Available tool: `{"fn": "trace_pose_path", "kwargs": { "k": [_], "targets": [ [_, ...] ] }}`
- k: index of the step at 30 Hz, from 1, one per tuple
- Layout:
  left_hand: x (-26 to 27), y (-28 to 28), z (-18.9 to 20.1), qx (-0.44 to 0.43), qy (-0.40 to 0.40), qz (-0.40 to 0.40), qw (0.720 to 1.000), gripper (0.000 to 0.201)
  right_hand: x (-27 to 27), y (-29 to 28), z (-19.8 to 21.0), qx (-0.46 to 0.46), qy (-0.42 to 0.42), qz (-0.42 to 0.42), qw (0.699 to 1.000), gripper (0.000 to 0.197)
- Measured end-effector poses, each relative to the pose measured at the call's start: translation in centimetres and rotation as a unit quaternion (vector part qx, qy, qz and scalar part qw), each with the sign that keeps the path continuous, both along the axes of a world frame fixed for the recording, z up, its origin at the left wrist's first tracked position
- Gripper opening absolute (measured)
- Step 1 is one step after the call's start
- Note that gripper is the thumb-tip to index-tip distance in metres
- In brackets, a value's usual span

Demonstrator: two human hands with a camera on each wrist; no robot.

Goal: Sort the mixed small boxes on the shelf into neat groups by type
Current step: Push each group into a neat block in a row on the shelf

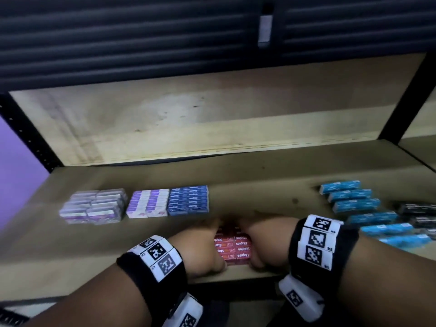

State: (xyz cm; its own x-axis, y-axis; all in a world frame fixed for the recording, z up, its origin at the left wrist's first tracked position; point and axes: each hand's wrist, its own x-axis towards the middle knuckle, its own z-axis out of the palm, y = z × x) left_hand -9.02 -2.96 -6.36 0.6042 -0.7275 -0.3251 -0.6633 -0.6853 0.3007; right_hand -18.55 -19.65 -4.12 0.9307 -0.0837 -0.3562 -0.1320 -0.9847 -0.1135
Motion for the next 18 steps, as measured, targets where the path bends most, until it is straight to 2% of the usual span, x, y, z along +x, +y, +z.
{"fn": "trace_pose_path", "kwargs": {
  "k": [8,15,18],
  "targets": [
    [-0.2,0.9,-0.1,-0.051,0.041,0.019,0.998,0.087,0.0,1.1,-1.1,0.085,-0.012,-0.047,0.995,0.073],
    [-0.3,0.5,-0.4,-0.065,0.05,0.022,0.996,0.094,0.3,0.9,-1.1,0.09,-0.015,-0.026,0.996,0.066],
    [-0.2,0.6,-0.3,-0.066,0.057,0.018,0.996,0.09,0.4,0.9,-1.2,0.094,-0.021,-0.026,0.995,0.065]
  ]
}}
